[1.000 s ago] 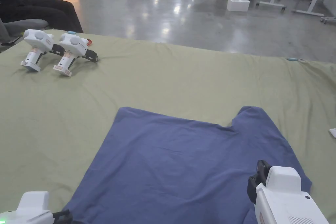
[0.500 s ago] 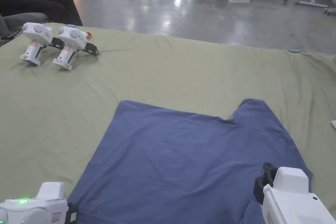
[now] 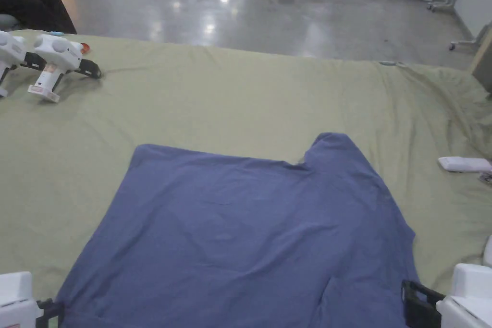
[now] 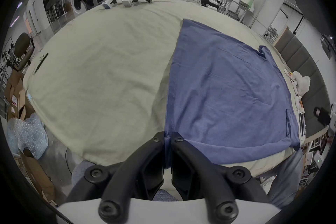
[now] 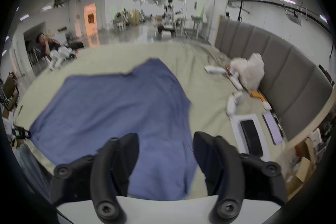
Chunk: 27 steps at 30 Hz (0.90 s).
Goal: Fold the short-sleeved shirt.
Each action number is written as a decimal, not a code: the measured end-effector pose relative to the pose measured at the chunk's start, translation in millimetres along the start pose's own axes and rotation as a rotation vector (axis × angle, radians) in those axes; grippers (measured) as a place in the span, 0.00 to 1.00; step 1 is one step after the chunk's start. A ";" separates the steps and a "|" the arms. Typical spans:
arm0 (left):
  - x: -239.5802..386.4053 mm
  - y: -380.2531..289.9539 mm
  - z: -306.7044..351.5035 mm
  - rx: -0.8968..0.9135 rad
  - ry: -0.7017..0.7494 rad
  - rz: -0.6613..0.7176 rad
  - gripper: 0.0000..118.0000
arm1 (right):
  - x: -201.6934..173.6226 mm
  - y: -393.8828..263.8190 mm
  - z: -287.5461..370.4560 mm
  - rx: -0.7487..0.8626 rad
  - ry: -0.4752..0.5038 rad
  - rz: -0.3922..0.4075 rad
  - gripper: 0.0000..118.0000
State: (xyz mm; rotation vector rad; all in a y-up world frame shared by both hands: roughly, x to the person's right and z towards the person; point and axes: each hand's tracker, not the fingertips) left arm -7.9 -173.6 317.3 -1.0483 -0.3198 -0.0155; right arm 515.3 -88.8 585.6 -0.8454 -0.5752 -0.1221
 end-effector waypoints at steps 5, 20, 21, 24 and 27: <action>2.6 1.6 -0.8 0.009 0.010 -0.017 0.02 | 4.8 -45.3 -7.3 -0.161 0.034 0.007 0.59; 12.2 -5.3 -8.3 -0.012 0.033 -0.056 0.02 | 2.4 -75.9 -64.9 -0.360 0.136 -0.039 0.07; 12.1 -6.0 -8.7 -0.013 0.031 -0.055 0.02 | 1.8 -75.8 -59.8 -0.345 0.141 -0.026 0.06; 9.7 -7.5 -8.3 -0.006 0.027 -0.050 0.02 | 5.0 -72.3 -46.5 -0.308 0.139 -0.027 0.06; 7.9 -4.3 -1.2 0.027 0.019 -0.039 0.02 | 9.0 -61.2 -30.2 -0.222 0.138 -0.052 0.06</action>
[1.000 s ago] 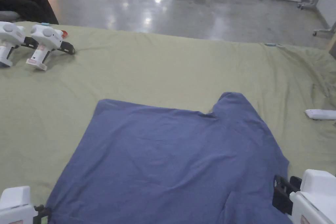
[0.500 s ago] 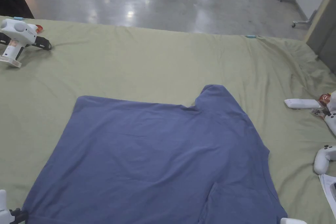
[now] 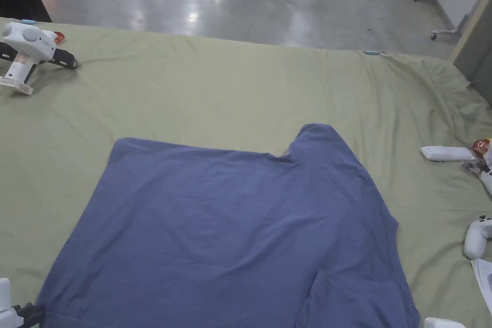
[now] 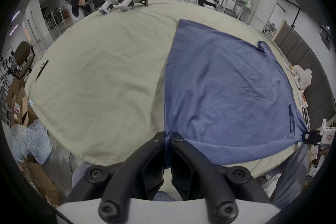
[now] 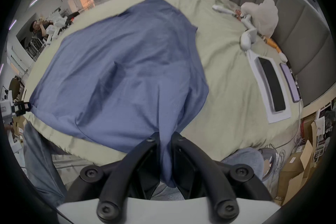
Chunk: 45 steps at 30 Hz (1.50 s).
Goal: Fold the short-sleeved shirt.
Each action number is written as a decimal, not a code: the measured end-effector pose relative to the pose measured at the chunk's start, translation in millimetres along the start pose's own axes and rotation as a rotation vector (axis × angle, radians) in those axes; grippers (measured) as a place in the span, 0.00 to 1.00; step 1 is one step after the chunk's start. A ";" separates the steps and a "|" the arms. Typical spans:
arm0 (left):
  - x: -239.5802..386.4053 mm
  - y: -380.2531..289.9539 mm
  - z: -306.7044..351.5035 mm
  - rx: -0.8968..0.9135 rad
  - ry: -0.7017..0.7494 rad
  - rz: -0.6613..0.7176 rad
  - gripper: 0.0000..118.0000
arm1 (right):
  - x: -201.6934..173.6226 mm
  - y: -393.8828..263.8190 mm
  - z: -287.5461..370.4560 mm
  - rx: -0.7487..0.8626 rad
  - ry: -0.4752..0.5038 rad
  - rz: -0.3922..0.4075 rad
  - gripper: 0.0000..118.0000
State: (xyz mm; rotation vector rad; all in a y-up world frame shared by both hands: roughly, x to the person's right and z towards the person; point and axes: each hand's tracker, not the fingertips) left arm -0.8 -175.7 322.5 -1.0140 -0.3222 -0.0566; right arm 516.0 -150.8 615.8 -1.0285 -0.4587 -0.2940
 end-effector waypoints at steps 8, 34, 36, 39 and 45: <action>5.9 41.9 12.3 0.149 -0.028 0.044 0.02 | -6.8 60.4 26.6 0.158 0.031 0.016 0.06; 57.4 168.9 -107.9 0.114 0.032 -0.025 0.40 | -16.2 172.3 -96.9 0.164 -0.119 0.023 0.53; 58.4 169.0 -100.3 0.144 0.003 -0.027 0.49 | -19.3 170.5 -89.8 0.224 -0.116 0.031 0.64; 67.5 170.0 -81.0 0.221 -0.021 -0.051 0.50 | -27.7 171.9 -73.1 0.334 -0.110 0.034 0.65; 96.0 165.3 -26.2 0.478 -0.040 -0.113 0.47 | -58.8 168.8 -23.2 0.646 -0.081 0.024 0.65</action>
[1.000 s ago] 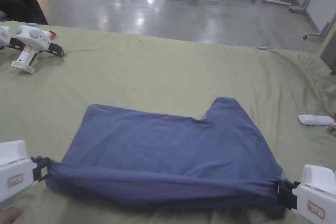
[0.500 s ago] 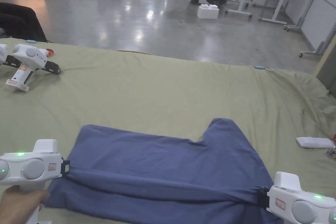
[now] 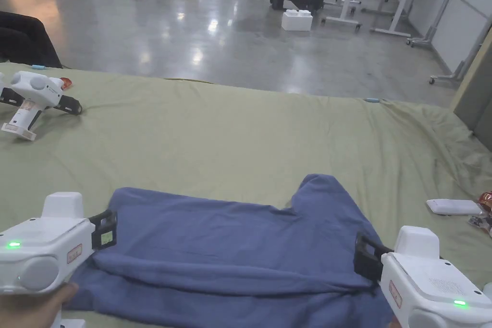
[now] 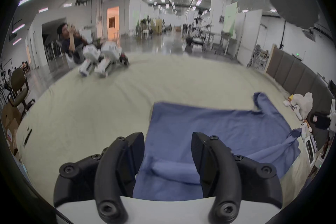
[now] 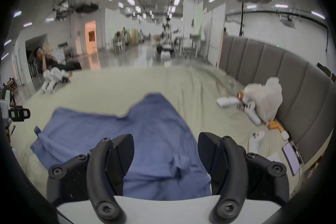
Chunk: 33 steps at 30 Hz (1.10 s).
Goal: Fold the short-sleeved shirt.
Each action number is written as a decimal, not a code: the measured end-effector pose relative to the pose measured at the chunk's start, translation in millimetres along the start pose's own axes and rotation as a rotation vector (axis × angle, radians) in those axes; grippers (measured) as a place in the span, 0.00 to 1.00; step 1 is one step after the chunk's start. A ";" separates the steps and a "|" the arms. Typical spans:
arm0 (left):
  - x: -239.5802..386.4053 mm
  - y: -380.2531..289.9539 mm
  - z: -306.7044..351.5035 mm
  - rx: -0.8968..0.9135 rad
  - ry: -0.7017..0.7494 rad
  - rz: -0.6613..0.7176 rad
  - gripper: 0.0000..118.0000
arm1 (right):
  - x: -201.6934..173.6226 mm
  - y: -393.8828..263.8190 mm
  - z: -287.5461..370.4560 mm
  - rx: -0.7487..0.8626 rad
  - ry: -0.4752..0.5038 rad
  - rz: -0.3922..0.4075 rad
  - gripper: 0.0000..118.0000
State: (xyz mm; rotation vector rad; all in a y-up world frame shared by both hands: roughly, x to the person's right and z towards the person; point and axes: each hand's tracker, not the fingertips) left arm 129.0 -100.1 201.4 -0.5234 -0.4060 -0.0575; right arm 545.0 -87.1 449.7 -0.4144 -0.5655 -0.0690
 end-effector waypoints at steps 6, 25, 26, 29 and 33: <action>22.9 0.0 36.7 0.214 0.046 -0.103 0.15 | -27.3 6.1 33.1 0.186 -0.028 -0.055 0.24; -0.1 -36.7 73.4 0.111 0.058 -0.017 0.00 | -56.1 -0.3 74.0 0.283 0.011 -0.024 0.01; -10.9 -40.7 64.0 0.041 0.058 0.010 0.00 | -56.2 -3.3 72.4 0.267 0.017 -0.021 0.01; -37.3 -51.0 33.4 -0.151 0.034 0.088 0.00 | -57.0 -10.5 69.1 0.227 0.029 0.001 0.01; -64.0 -64.9 -6.7 -0.320 0.028 0.105 0.05 | -54.2 -21.4 63.7 0.181 0.042 0.012 0.01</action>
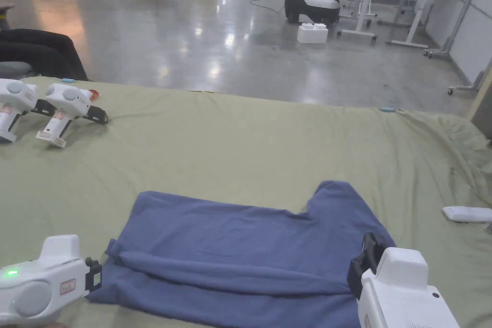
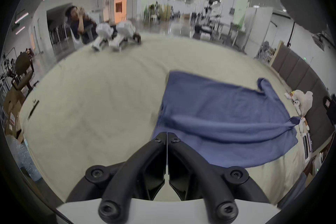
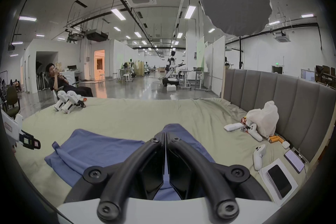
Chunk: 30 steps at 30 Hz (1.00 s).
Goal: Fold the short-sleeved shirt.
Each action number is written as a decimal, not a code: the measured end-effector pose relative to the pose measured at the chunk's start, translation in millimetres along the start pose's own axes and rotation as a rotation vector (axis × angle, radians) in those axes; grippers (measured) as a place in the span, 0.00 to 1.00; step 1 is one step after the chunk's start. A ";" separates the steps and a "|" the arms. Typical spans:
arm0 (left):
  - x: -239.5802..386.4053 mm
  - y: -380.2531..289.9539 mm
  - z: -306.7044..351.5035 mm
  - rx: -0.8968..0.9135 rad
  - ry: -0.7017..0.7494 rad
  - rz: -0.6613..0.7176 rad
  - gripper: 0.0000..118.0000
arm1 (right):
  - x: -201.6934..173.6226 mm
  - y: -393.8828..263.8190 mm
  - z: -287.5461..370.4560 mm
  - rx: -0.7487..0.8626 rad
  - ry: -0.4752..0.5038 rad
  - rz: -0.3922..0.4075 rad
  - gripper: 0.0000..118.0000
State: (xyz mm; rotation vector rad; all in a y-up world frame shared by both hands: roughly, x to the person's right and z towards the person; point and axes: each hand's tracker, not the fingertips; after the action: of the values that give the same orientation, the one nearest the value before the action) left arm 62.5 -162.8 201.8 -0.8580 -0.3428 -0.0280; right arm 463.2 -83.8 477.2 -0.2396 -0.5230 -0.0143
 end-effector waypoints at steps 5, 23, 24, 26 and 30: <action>-8.5 2.0 -34.0 -0.107 0.012 0.026 0.67 | 4.9 -9.5 -0.9 -0.044 -0.004 0.008 0.01; 21.6 -20.6 -54.1 -0.209 0.041 -0.151 0.02 | 40.3 -38.5 -3.6 -0.195 -0.054 -0.028 0.02; 21.8 -21.7 -51.5 -0.198 0.042 -0.155 0.02 | 48.3 -42.4 -3.2 -0.205 -0.061 -0.060 0.03; 19.1 -24.8 -44.5 -0.175 0.037 -0.139 0.02 | 65.1 -49.8 -4.1 -0.237 -0.116 -0.053 0.19; 17.6 -29.8 -24.9 -0.144 0.041 -0.152 0.02 | 108.0 -67.0 -20.1 -0.401 -0.138 -0.052 0.64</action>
State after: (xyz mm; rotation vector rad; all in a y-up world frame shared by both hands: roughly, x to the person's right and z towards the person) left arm 81.4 -199.0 214.2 -0.9706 -0.3697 -0.2128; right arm 561.8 -148.5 528.9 -0.6218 -0.6617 -0.1556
